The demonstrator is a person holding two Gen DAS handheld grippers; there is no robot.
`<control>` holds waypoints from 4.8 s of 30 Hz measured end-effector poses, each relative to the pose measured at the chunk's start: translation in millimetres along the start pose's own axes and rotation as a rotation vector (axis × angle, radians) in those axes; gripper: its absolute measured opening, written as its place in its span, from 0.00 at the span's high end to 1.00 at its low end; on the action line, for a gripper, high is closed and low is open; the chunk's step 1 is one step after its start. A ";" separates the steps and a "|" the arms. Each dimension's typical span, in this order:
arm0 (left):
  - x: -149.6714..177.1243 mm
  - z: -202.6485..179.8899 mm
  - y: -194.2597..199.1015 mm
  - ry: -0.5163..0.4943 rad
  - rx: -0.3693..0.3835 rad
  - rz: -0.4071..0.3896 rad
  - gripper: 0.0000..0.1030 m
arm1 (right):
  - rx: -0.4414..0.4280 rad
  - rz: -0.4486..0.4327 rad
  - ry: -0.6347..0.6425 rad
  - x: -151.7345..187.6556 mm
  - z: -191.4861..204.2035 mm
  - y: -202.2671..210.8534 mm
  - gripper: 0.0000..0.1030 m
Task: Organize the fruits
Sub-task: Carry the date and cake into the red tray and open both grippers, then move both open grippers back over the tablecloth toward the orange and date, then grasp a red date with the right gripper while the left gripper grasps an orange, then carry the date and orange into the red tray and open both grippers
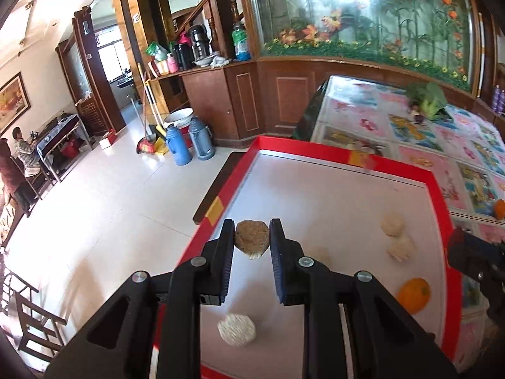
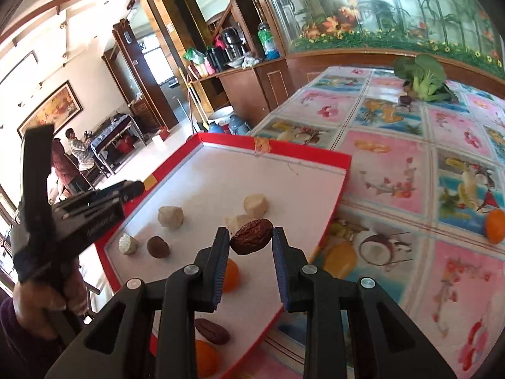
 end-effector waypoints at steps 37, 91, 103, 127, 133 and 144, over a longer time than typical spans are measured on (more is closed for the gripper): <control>19.9 -90.6 81.3 -0.133 0.099 -0.075 0.17 | 0.115 -0.232 -0.109 -1.0 -91.1 84.8 0.48; -6.8 -378.9 21.4 -0.294 0.572 0.076 0.41 | 0.476 -0.120 -0.479 2.9 -280.6 133.6 0.85; -0.4 -380.9 30.4 -0.278 0.613 0.086 0.64 | 0.489 -0.138 -0.465 2.1 -281.6 134.9 0.85; -30.7 -253.2 108.6 -0.201 0.420 -0.214 0.64 | 0.489 -0.274 -0.269 -7.0 -245.2 145.9 0.85; -30.1 -211.7 107.9 -0.159 0.349 -0.241 0.64 | 0.425 -0.296 -0.239 -8.9 -218.2 141.7 0.85; -15.4 -110.4 72.1 -0.035 0.181 -0.179 0.64 | 0.158 -0.224 -0.154 -24.4 -103.8 83.8 0.85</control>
Point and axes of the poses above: each gripper's, at about its wrist camera, not at the fingertips, and y roughly against the way its jaws point, z to its left, x to its underside, the point moved 2 cm from there along -y, roughly the way its jaws point, and after that the axes turned 9 degrees about -z, right-handed, at the moved point
